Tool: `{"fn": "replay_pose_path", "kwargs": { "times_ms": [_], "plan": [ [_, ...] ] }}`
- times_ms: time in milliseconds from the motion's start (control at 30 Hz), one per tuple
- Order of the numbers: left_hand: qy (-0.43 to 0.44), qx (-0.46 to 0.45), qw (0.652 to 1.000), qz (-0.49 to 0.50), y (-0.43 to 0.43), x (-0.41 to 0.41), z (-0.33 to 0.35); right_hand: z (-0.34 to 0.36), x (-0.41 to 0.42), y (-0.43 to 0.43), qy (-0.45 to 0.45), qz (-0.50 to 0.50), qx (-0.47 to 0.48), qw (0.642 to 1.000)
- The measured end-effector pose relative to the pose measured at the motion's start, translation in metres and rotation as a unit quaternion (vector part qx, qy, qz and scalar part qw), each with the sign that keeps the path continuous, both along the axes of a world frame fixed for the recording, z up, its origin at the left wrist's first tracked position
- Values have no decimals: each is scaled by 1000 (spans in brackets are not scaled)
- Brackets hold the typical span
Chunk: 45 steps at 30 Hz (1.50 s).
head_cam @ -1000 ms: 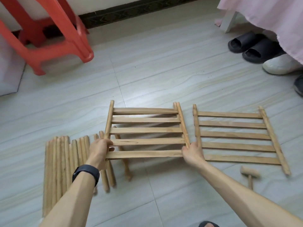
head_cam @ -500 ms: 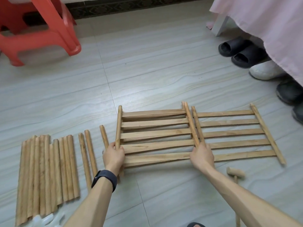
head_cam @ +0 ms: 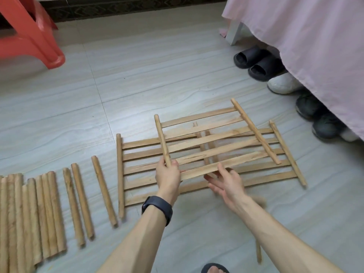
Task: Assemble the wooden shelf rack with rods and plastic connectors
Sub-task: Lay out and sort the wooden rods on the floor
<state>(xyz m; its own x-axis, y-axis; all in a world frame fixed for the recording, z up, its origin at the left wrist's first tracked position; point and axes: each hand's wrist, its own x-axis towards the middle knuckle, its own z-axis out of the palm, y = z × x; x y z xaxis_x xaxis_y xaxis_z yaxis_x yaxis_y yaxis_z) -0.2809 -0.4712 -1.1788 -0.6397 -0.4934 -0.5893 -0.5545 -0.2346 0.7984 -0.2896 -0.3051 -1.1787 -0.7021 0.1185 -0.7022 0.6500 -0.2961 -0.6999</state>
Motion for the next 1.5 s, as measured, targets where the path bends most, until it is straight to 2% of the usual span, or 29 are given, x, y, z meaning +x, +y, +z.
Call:
{"fn": "replay_pose_path", "kwargs": {
  "times_ms": [67, 167, 233, 333, 400, 467, 567, 700, 933, 1067, 1267, 1500],
  "plan": [
    [7, 15, 998, -62, 23, 1, 2, -1, -2, 1, 19, -28, 13, 999],
    [15, -2, 973, -230, 25, 4, 4, 1, -15, 31, 27, -72, 21, 997],
    [6, -116, 933, -340, 6, 6, 0, 0, -21, 57, 33, -80, 18, 996],
    [-25, -296, 866, -401, -38, 17, -10, -6, -22, 89, 56, -90, 5, 994],
    [-69, -372, 811, -445, -66, 30, -19, -12, -19, 105, 60, -113, -13, 992],
    [-123, -397, 772, -481, -83, 45, -31, -19, -16, 119, 42, -153, -54, 986],
    [-182, -368, 766, -494, -89, 63, -44, -33, -18, 131, -10, -181, -33, 983],
    [-208, -377, 744, -510, -79, 73, -49, -51, -22, 134, -83, -155, 99, 980],
    [-208, -415, 714, -524, -73, 83, -50, -54, -33, 144, -99, -131, 225, 961],
    [-210, -432, 698, -532, -73, 86, -50, -52, -39, 148, -92, -161, 194, 963],
    [-223, -434, 684, -541, -71, 87, -45, -41, -53, 134, -85, -352, 156, 919],
    [-238, -421, 686, -544, -67, 84, -41, -46, -52, 111, -77, -346, 148, 923]
  ]
}}
